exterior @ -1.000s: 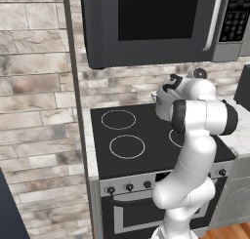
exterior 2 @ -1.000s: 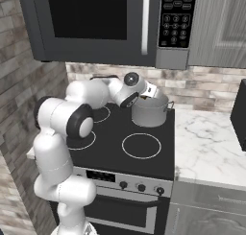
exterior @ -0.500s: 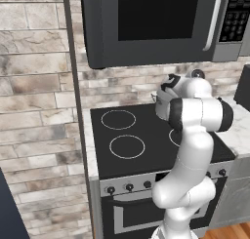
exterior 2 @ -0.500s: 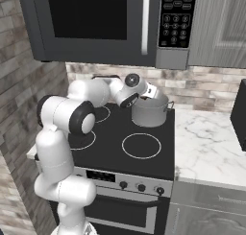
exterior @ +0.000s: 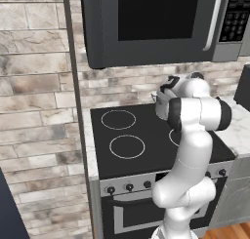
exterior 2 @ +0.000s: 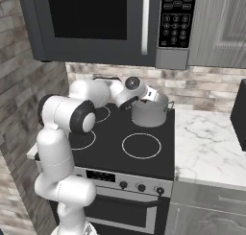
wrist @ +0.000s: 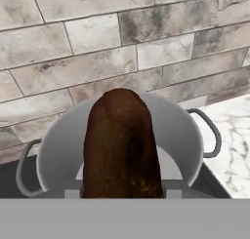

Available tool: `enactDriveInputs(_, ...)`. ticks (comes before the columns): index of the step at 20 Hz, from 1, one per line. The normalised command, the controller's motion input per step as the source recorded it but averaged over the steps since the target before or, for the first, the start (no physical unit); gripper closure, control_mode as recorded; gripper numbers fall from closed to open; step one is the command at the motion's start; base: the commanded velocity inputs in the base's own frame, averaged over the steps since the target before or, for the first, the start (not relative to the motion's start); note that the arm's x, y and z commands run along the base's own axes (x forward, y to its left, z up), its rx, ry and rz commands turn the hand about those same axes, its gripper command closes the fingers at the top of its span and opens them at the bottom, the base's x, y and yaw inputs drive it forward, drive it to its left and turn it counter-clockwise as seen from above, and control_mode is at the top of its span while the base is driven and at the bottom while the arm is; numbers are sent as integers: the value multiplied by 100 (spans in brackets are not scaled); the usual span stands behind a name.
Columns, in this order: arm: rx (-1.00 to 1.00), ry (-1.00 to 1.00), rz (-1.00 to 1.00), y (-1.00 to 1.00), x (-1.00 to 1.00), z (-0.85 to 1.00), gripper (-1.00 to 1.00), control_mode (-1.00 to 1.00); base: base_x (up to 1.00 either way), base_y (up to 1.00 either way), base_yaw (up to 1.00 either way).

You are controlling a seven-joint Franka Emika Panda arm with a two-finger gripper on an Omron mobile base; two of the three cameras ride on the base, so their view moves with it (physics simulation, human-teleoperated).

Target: Turn on the burner for the pot on the stove. Wait thirty seconds for the pot to heat up. Then add the sweet potato to the pot.

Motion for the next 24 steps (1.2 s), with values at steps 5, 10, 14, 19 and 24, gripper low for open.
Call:
enactDriveInputs(5,0,0,0,0,6,-3,100,-100,0,0,0)
enactDriveInputs(10,0,4,0,0,20,0,100,-100,0,0,0)
enactDriveInputs(14,0,16,0,0,24,0,100,-100,0,0,0)
enactDriveInputs(19,0,16,0,0,18,0,100,-100,0,0,0)
enactDriveInputs(24,0,3,0,0,15,0,100,-100,0,0,0)
